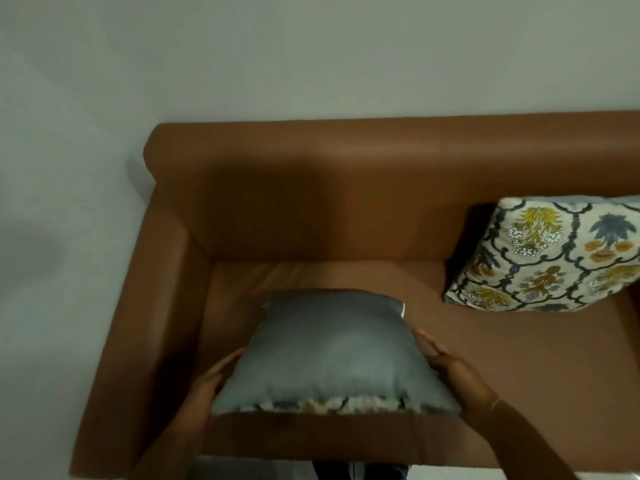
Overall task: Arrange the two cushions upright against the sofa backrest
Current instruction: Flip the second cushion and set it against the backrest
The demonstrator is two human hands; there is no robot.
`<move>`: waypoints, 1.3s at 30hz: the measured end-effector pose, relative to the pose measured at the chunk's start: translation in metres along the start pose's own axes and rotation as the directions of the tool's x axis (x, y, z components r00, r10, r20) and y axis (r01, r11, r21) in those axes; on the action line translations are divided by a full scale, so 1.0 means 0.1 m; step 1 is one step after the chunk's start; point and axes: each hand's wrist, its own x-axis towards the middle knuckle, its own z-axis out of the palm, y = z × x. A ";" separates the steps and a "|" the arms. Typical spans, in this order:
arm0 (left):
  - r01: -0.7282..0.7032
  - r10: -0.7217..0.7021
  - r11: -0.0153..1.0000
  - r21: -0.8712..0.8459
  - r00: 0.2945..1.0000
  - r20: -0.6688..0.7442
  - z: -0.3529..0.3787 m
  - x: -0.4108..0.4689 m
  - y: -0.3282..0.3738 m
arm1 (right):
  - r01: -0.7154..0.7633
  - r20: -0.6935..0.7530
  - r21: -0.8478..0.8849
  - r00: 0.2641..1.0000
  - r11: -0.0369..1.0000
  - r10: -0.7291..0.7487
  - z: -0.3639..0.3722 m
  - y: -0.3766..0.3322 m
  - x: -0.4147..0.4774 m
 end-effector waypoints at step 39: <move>-0.586 0.448 0.810 -0.024 0.592 0.670 1.23 0.30 1.24 | 0.455 -0.098 -0.431 0.835 0.780 -0.541 0.84 -1.35 1.17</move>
